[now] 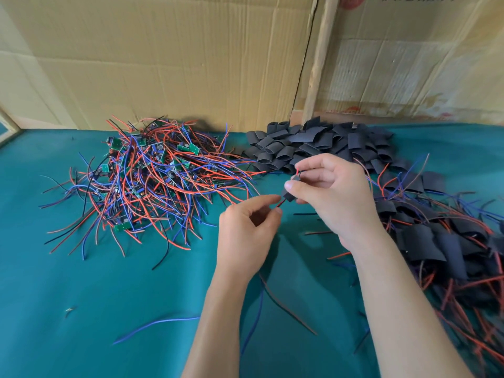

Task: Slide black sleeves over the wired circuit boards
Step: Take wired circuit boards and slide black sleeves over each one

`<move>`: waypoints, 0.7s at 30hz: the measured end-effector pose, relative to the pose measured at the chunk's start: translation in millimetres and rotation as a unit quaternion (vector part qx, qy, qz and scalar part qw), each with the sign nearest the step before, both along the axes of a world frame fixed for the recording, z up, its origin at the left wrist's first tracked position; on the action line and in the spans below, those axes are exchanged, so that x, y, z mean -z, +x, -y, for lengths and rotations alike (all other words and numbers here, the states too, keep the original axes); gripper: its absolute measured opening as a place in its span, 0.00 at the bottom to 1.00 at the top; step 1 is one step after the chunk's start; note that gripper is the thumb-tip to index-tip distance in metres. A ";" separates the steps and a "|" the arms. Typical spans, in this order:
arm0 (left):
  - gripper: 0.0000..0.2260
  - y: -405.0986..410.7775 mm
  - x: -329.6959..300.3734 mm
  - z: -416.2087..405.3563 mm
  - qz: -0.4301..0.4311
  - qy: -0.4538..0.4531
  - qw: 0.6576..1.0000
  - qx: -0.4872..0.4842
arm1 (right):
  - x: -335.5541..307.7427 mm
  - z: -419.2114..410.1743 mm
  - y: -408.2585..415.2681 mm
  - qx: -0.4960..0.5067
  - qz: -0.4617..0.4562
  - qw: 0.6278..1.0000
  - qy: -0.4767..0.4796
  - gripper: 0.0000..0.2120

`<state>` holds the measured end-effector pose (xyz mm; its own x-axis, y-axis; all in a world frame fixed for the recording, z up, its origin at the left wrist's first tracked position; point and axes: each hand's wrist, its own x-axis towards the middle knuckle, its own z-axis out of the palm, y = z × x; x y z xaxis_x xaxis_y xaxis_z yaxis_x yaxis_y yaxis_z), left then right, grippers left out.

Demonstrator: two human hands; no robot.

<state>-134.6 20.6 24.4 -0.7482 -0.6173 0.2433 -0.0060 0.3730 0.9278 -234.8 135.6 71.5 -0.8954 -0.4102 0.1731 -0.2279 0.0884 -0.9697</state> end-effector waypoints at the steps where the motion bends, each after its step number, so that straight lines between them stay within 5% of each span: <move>1: 0.10 -0.6 -1.6 -1.1 -0.010 0.014 1.000 0.004 | 1.2 1.6 1.1 -0.016 0.017 1.000 0.002 0.13; 7: 0.16 -1.9 -1.4 -1.4 -0.041 0.046 0.998 -0.002 | 6.6 8.8 6.6 -0.076 0.119 0.990 -0.026 0.21; 21: 0.12 -0.6 -3.0 -0.4 0.011 -0.009 0.995 0.101 | 5.9 10.9 12.0 -0.106 0.158 0.981 -0.041 0.02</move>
